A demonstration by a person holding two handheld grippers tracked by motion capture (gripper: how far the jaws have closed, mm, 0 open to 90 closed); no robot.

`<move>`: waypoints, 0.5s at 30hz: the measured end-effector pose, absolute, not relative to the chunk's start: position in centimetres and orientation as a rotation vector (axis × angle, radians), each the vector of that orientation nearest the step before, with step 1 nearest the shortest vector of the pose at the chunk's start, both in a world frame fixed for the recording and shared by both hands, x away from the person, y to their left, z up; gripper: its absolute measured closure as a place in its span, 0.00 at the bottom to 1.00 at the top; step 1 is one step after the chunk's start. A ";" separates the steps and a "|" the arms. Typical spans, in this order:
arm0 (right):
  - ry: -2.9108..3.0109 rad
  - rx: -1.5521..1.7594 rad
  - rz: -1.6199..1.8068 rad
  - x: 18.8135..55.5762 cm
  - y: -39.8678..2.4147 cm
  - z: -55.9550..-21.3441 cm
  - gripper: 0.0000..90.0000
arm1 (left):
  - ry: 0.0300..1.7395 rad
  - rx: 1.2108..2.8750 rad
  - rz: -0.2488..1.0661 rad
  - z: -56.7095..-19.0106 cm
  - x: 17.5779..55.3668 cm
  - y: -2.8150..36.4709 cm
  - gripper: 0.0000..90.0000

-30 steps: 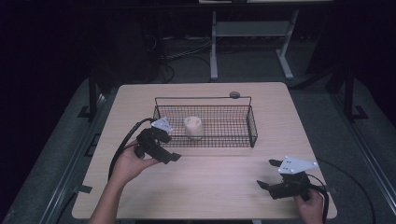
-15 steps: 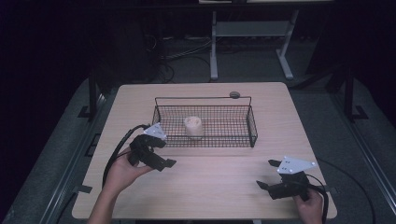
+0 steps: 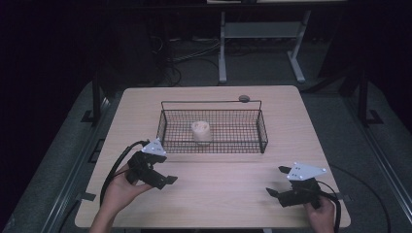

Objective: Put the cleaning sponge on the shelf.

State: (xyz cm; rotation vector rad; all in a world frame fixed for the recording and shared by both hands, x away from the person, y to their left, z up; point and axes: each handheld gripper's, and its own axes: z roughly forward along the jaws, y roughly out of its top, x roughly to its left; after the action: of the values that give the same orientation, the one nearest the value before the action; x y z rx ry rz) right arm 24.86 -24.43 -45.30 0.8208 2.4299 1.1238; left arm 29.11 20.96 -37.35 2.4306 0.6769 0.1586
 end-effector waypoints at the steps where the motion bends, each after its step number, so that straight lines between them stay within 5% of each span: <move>1: 2.430 0.817 1.116 24.9 -24.5 -45.3 0.15 | 0.683 2.431 0.156 -37.6 28.8 21.2 0.19; 15: 2.428 0.828 1.110 25.0 -24.5 -45.3 0.15 | 0.710 2.399 0.169 -39.0 27.2 22.9 0.19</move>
State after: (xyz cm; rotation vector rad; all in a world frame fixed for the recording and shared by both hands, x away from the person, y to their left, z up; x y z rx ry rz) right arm 24.95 -24.54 -45.34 0.8280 2.4276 1.1095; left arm 27.16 22.91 -38.98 2.3993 0.7095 0.1695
